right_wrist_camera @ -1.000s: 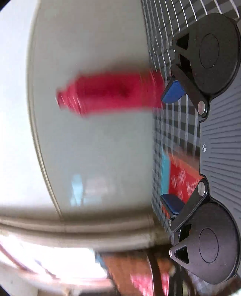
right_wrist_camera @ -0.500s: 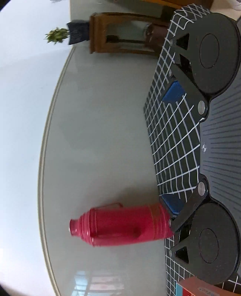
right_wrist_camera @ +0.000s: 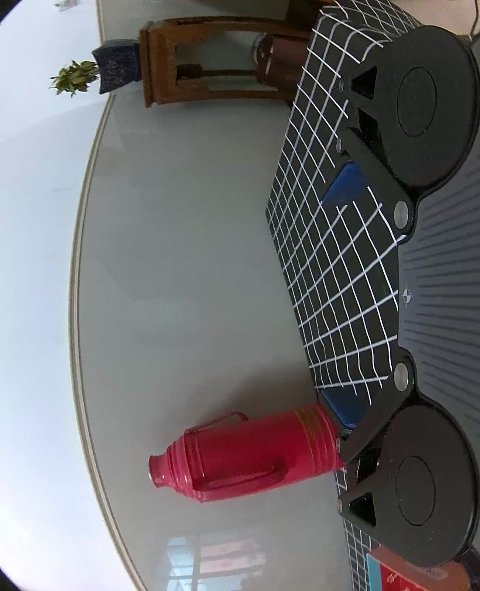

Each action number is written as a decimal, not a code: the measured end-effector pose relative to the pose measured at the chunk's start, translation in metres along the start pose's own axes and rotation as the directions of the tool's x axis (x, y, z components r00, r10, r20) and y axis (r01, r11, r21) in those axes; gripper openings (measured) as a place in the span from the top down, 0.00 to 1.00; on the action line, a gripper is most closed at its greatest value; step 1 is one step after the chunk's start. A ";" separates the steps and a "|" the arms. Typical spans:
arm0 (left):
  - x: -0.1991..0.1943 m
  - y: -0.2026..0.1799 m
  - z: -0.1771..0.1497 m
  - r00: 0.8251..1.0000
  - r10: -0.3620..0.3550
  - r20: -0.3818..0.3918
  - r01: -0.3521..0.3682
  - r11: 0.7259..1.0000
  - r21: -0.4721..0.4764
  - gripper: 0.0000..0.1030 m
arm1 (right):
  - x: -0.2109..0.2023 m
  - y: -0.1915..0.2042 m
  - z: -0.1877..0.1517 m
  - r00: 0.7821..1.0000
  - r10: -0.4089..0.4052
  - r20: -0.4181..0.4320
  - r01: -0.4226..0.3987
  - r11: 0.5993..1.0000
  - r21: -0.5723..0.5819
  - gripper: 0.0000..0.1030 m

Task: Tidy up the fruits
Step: 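Grasp the carrot piece with the left gripper and place it in the box, then grasp the carrot piece with the right gripper and drop it into the box, then grasp the sliced carrot chunk with the left gripper and drop it into the box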

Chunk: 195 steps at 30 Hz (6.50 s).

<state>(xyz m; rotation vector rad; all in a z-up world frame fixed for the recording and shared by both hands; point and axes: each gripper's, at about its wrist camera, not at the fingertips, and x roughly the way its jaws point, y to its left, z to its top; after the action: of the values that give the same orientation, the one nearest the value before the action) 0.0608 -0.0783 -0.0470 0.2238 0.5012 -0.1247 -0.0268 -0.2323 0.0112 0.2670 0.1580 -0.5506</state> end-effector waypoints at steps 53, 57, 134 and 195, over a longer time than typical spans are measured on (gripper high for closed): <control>0.001 0.056 0.024 0.973 0.227 0.042 -0.215 0.956 -0.200 0.86 | 0.010 0.007 -0.007 0.990 0.103 -0.100 -0.102 0.995 0.020 0.00; 0.009 0.101 0.028 0.946 0.323 -0.012 -0.314 0.910 -0.272 0.85 | 0.011 0.021 -0.011 0.984 0.134 -0.114 -0.135 0.991 -0.002 0.00; -0.020 0.248 0.009 0.870 0.481 -0.104 -0.477 0.772 -0.421 0.29 | -0.016 0.161 -0.065 0.802 0.581 -0.139 -0.593 0.802 -0.071 0.04; 0.014 0.026 0.026 0.991 -0.002 0.132 0.003 1.000 -0.002 0.75 | 0.008 -0.050 0.004 0.990 -0.139 -0.035 0.143 0.955 0.259 0.00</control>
<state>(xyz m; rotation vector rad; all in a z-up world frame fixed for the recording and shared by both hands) 0.0890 -0.0602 -0.0268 0.2114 0.3699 -0.1405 -0.0462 -0.2783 0.0025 0.5196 0.1205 -0.7126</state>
